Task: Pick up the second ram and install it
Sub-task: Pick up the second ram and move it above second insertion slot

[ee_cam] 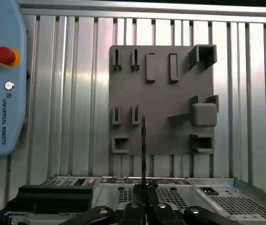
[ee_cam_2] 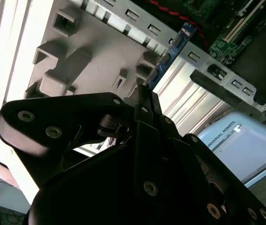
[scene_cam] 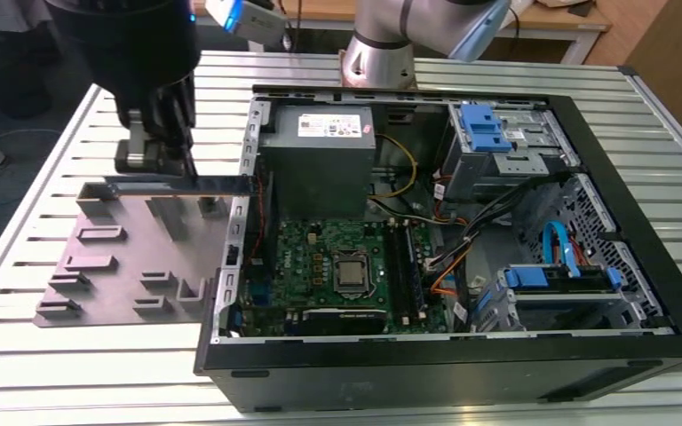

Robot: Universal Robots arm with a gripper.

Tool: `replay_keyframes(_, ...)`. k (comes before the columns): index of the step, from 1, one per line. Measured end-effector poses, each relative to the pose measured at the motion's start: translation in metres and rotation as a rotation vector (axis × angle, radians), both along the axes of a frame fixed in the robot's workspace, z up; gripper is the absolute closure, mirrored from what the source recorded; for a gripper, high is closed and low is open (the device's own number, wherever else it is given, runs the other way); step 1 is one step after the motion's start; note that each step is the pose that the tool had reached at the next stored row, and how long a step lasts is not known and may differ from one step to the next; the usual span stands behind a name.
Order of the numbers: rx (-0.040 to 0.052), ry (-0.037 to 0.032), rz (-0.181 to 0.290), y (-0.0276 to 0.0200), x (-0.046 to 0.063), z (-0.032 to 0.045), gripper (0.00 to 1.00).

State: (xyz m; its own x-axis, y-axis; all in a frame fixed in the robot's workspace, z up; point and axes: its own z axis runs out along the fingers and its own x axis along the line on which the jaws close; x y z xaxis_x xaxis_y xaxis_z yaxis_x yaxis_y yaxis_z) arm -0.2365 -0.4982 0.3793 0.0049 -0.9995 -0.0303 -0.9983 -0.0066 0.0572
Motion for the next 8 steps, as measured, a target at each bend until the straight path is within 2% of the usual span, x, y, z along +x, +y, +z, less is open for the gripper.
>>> replay_keyframes(8, 0.0000, 0.0026, 0.000, 0.0000, 0.032, -0.0003, 0.89)
